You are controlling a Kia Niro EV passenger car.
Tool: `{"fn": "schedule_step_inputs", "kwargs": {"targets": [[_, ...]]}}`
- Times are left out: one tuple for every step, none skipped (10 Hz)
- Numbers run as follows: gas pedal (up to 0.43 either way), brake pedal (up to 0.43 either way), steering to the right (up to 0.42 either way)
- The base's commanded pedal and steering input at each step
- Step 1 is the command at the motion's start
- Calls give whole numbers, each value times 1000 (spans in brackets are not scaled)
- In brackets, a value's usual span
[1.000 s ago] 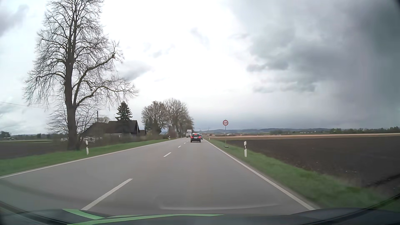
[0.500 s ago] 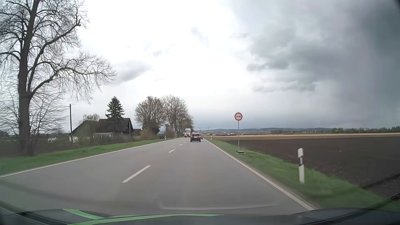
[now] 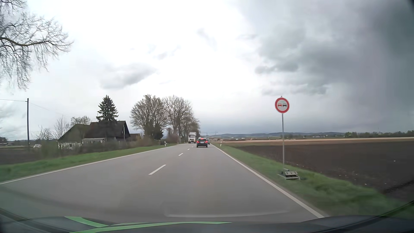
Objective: Follow the waypoints while adhering to traffic rules and regulations
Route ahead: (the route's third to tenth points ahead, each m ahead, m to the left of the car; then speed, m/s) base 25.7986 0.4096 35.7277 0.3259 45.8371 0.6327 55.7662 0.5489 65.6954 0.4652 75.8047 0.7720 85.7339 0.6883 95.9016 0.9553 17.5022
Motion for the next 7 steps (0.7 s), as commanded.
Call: {"fn": "schedule_step_inputs", "kwargs": {"targets": [[0, 0, -1], [0, 0, -1], [0, 0, -1], [0, 0, -1], [0, 0, -1], [0, 0, -2], [0, 0, -2]]}}
